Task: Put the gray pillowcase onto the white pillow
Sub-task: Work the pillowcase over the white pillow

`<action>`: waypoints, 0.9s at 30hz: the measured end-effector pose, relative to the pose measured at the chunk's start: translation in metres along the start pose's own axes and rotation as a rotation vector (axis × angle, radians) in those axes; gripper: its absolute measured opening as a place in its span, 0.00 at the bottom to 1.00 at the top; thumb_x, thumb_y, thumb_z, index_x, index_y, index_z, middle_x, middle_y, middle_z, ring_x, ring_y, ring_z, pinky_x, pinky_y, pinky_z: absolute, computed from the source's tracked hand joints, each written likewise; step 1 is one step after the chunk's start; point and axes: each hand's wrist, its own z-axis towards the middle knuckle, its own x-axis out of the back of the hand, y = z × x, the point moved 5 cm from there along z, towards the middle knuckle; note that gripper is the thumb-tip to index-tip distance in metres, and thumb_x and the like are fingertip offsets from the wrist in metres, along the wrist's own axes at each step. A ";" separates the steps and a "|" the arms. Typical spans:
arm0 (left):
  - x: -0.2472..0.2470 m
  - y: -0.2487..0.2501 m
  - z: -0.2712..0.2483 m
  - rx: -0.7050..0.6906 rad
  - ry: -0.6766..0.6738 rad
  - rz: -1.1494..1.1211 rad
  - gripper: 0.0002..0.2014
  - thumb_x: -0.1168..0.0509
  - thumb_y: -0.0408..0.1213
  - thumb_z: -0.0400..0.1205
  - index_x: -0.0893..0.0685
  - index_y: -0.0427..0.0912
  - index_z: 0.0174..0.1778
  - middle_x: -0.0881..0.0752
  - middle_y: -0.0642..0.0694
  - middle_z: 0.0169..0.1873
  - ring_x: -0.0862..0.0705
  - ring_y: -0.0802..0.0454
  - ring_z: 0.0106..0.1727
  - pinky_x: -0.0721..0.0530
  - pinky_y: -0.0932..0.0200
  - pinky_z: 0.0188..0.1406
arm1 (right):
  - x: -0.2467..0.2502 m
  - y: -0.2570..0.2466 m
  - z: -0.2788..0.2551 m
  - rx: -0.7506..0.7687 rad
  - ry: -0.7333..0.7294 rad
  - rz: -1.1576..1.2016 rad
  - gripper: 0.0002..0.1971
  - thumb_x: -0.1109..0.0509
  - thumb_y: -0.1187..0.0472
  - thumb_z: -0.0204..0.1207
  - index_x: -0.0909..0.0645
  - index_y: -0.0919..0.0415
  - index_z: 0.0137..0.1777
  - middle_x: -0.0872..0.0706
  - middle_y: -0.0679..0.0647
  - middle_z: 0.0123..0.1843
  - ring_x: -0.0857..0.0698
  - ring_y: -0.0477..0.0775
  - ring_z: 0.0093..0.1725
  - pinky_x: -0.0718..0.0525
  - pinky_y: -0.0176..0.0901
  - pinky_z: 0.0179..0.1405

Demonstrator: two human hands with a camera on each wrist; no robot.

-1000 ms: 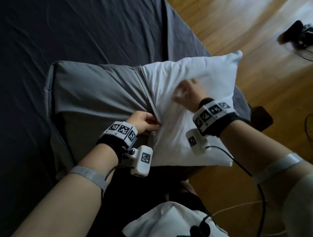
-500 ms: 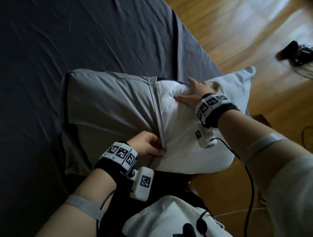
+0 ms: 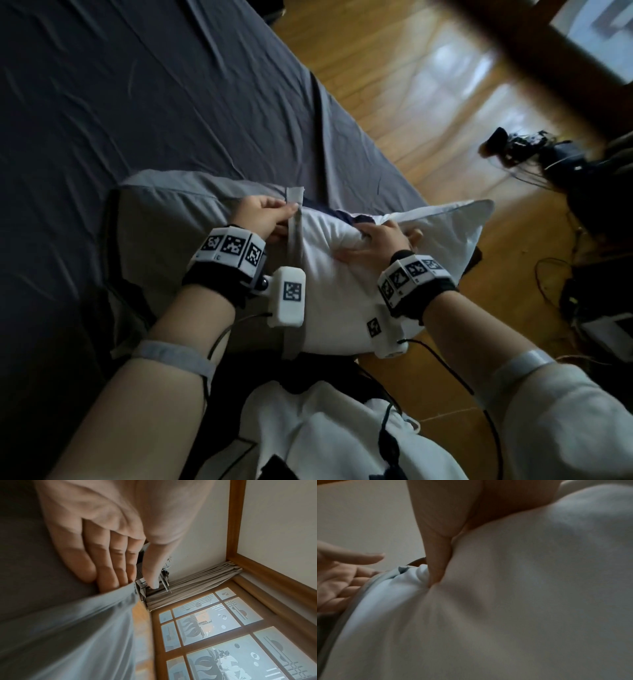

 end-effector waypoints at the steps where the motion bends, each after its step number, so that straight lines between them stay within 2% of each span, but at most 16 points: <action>1: -0.001 0.002 -0.002 0.003 0.015 0.025 0.08 0.30 0.37 0.77 0.21 0.44 0.34 0.19 0.49 0.25 0.22 0.60 0.20 0.24 0.68 0.20 | -0.003 0.004 -0.008 -0.016 -0.004 0.003 0.36 0.29 0.26 0.51 0.23 0.36 0.62 0.29 0.53 0.55 0.29 0.60 0.66 0.39 0.60 0.76; 2: -0.002 0.002 -0.002 0.013 0.025 0.054 0.08 0.29 0.37 0.76 0.21 0.43 0.34 0.18 0.50 0.21 0.23 0.60 0.18 0.25 0.68 0.19 | -0.007 0.006 -0.015 -0.025 -0.014 0.004 0.34 0.27 0.30 0.54 0.23 0.36 0.63 0.27 0.54 0.57 0.29 0.59 0.66 0.38 0.58 0.76; 4: -0.007 -0.003 -0.007 0.045 0.003 0.126 0.05 0.29 0.33 0.75 0.19 0.41 0.36 0.19 0.51 0.16 0.24 0.59 0.16 0.27 0.69 0.17 | -0.014 0.008 -0.025 -0.019 -0.016 0.015 0.29 0.26 0.34 0.57 0.21 0.34 0.61 0.22 0.55 0.61 0.29 0.59 0.67 0.38 0.60 0.75; 6: -0.011 -0.007 -0.016 0.064 -0.048 0.173 0.05 0.32 0.30 0.77 0.18 0.41 0.36 0.18 0.51 0.17 0.23 0.57 0.21 0.25 0.65 0.22 | -0.016 0.005 -0.031 -0.003 0.003 0.052 0.25 0.26 0.37 0.58 0.19 0.35 0.58 0.16 0.53 0.59 0.26 0.57 0.68 0.36 0.62 0.73; 8: -0.011 -0.005 -0.022 0.059 -0.116 0.096 0.10 0.36 0.28 0.79 0.18 0.42 0.32 0.18 0.49 0.19 0.24 0.53 0.27 0.25 0.62 0.29 | -0.009 0.000 -0.033 0.025 0.061 0.139 0.23 0.25 0.41 0.59 0.17 0.36 0.56 0.12 0.49 0.56 0.21 0.54 0.65 0.32 0.59 0.72; 10: -0.002 0.005 -0.031 0.035 -0.121 -0.064 0.13 0.39 0.28 0.81 0.19 0.44 0.32 0.19 0.48 0.22 0.24 0.53 0.28 0.25 0.61 0.32 | 0.006 -0.008 -0.038 0.053 0.130 0.217 0.18 0.24 0.44 0.61 0.15 0.39 0.53 0.10 0.47 0.49 0.17 0.53 0.59 0.26 0.50 0.66; 11: 0.005 0.011 -0.035 0.025 -0.104 -0.135 0.13 0.39 0.28 0.81 0.20 0.45 0.33 0.19 0.50 0.20 0.21 0.55 0.25 0.22 0.61 0.33 | 0.014 -0.011 -0.041 0.050 0.154 0.276 0.14 0.23 0.45 0.61 0.13 0.42 0.48 0.10 0.48 0.42 0.17 0.52 0.53 0.23 0.45 0.59; 12: 0.012 0.016 -0.038 0.015 -0.094 -0.191 0.13 0.40 0.28 0.82 0.20 0.45 0.33 0.18 0.53 0.17 0.20 0.59 0.22 0.20 0.63 0.31 | 0.021 -0.015 -0.043 0.057 0.171 0.342 0.08 0.22 0.46 0.61 0.13 0.44 0.39 0.13 0.47 0.34 0.18 0.51 0.47 0.24 0.42 0.50; 14: 0.014 0.025 -0.048 -0.026 -0.116 -0.229 0.12 0.40 0.28 0.82 0.19 0.45 0.35 0.17 0.55 0.16 0.19 0.60 0.23 0.18 0.64 0.31 | 0.028 -0.030 -0.050 0.124 0.199 0.453 0.07 0.20 0.51 0.61 0.16 0.48 0.28 0.21 0.45 0.24 0.22 0.47 0.37 0.28 0.40 0.38; 16: 0.002 0.031 -0.059 -0.070 -0.201 -0.223 0.10 0.40 0.27 0.81 0.18 0.43 0.37 0.15 0.53 0.21 0.19 0.57 0.29 0.18 0.63 0.35 | 0.023 -0.052 -0.059 0.217 0.199 0.519 0.05 0.20 0.58 0.62 0.13 0.56 0.33 0.21 0.44 0.23 0.24 0.43 0.31 0.26 0.41 0.33; 18: -0.007 0.038 -0.070 -0.111 -0.271 -0.279 0.09 0.42 0.25 0.81 0.19 0.39 0.39 0.14 0.50 0.24 0.17 0.56 0.27 0.15 0.65 0.31 | 0.018 -0.069 -0.061 0.276 0.218 0.495 0.06 0.20 0.61 0.62 0.11 0.60 0.38 0.21 0.42 0.21 0.25 0.39 0.29 0.27 0.38 0.32; 19: -0.007 0.045 -0.075 -0.136 -0.273 -0.343 0.10 0.43 0.24 0.81 0.19 0.38 0.40 0.13 0.49 0.23 0.16 0.57 0.25 0.15 0.66 0.29 | 0.022 -0.074 -0.059 0.279 0.244 0.501 0.09 0.19 0.60 0.61 0.11 0.60 0.41 0.19 0.43 0.23 0.24 0.39 0.30 0.27 0.37 0.33; 21: 0.007 0.063 -0.080 -0.203 -0.244 -0.455 0.11 0.45 0.23 0.82 0.20 0.38 0.40 0.12 0.49 0.23 0.14 0.57 0.24 0.14 0.66 0.26 | 0.037 -0.081 -0.055 0.284 0.314 0.525 0.15 0.19 0.56 0.60 0.11 0.59 0.47 0.11 0.53 0.35 0.19 0.44 0.39 0.24 0.38 0.40; 23: 0.025 0.087 -0.083 -0.307 -0.235 -0.502 0.13 0.46 0.24 0.82 0.18 0.40 0.40 0.12 0.52 0.25 0.13 0.59 0.27 0.15 0.67 0.30 | 0.058 -0.094 -0.054 0.315 0.395 0.528 0.17 0.19 0.54 0.61 0.11 0.58 0.51 0.09 0.59 0.43 0.18 0.47 0.43 0.23 0.38 0.42; 25: 0.039 0.109 -0.090 -0.429 -0.237 -0.534 0.21 0.47 0.22 0.81 0.12 0.43 0.32 0.12 0.54 0.26 0.14 0.61 0.30 0.16 0.69 0.36 | 0.080 -0.116 -0.062 0.387 0.461 0.490 0.17 0.20 0.54 0.62 0.11 0.58 0.51 0.09 0.60 0.46 0.18 0.49 0.44 0.23 0.39 0.44; 27: 0.048 0.117 -0.097 -0.478 -0.255 -0.564 0.26 0.48 0.21 0.80 0.10 0.46 0.27 0.11 0.55 0.27 0.14 0.62 0.32 0.17 0.70 0.39 | 0.096 -0.131 -0.068 0.455 0.499 0.460 0.17 0.20 0.56 0.64 0.12 0.59 0.53 0.10 0.60 0.50 0.16 0.53 0.51 0.26 0.37 0.47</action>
